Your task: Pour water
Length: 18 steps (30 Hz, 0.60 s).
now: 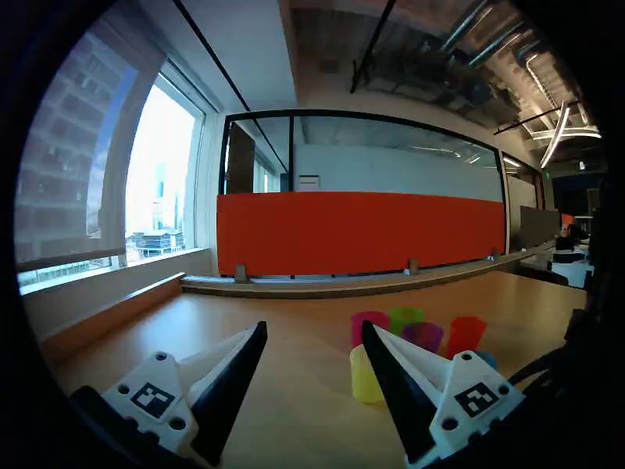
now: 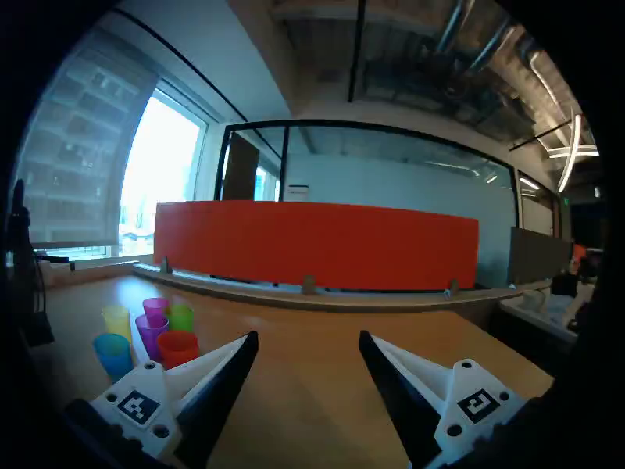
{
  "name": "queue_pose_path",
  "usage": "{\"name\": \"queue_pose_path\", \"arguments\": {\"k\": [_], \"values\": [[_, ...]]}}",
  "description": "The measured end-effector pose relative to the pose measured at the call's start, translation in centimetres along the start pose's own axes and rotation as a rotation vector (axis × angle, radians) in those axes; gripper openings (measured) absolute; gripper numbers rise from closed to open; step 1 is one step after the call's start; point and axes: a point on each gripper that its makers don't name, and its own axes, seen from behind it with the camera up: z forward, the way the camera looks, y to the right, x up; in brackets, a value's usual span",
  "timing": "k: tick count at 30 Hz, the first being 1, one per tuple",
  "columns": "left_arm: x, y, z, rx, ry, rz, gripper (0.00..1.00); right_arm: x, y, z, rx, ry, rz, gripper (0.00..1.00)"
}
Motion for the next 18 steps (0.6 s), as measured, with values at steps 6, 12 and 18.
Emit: {"name": "queue_pose_path", "arguments": {"k": [6,12,18], "values": [[0.0,1.5,0.7,-0.060,-0.016,0.009,0.89,0.3,-3.6,0.1,0.138,-0.042,-0.017,1.00],[0.0,2.8,1.0,-0.136,-0.040,0.027,0.89,-0.2,-7.2,-0.1,0.281,-0.096,-0.045,1.00],[-0.2,3.3,1.3,-0.192,-0.071,0.034,0.89,-1.0,-10.4,-0.4,0.407,-0.151,-0.075,1.00]]}}
